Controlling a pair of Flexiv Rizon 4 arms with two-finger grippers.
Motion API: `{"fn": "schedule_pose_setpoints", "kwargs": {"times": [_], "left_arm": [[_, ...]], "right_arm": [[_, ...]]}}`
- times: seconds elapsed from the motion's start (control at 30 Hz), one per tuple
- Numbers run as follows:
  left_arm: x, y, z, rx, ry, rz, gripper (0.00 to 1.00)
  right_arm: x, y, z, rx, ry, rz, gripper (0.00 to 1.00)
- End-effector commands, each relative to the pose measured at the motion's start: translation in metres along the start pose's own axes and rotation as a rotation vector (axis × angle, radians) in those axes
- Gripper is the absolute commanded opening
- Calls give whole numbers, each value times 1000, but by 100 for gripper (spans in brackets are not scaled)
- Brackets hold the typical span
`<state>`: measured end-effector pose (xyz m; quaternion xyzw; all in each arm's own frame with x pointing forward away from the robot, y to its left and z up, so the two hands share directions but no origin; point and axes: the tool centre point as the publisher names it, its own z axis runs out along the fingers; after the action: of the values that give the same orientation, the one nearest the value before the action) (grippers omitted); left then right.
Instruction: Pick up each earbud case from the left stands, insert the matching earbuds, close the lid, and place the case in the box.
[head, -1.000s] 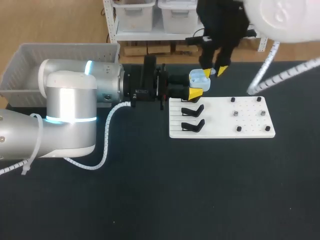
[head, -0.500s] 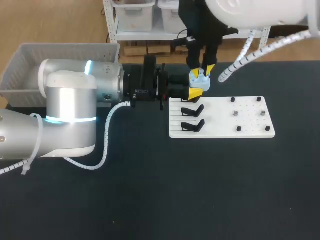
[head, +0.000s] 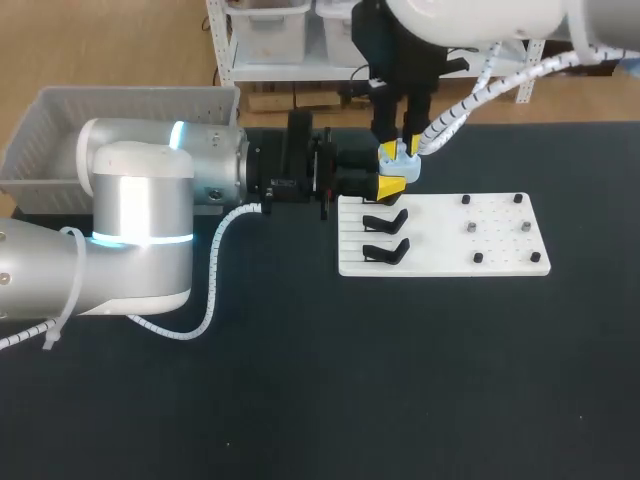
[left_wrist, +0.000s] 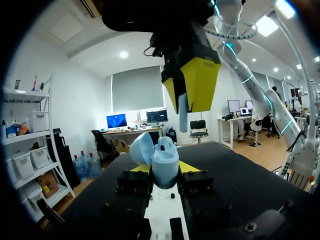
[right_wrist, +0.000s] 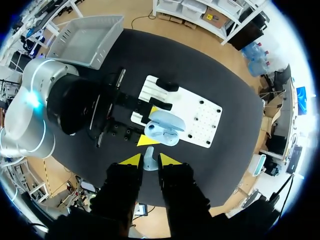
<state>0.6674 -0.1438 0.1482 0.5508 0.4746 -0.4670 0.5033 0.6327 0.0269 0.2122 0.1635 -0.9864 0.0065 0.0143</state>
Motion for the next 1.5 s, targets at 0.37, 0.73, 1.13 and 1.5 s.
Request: {"fn": "schedule_pose_setpoints", "kwargs": {"times": [0.37, 0.73, 1.13, 1.5], "left_arm": [[1, -2, 0, -8, -4, 4, 0], [1, -2, 0, -8, -4, 4, 0], [1, -2, 0, -8, -4, 4, 0], [1, -2, 0, -8, -4, 4, 0]], "right_arm": [[-8, 1, 6, -2, 3, -9, 0], [-12, 2, 11, -11, 1, -30, 0], [-15, 0, 16, -13, 7, -36, 0], [-18, -4, 21, -11, 12, -31, 0]]}}
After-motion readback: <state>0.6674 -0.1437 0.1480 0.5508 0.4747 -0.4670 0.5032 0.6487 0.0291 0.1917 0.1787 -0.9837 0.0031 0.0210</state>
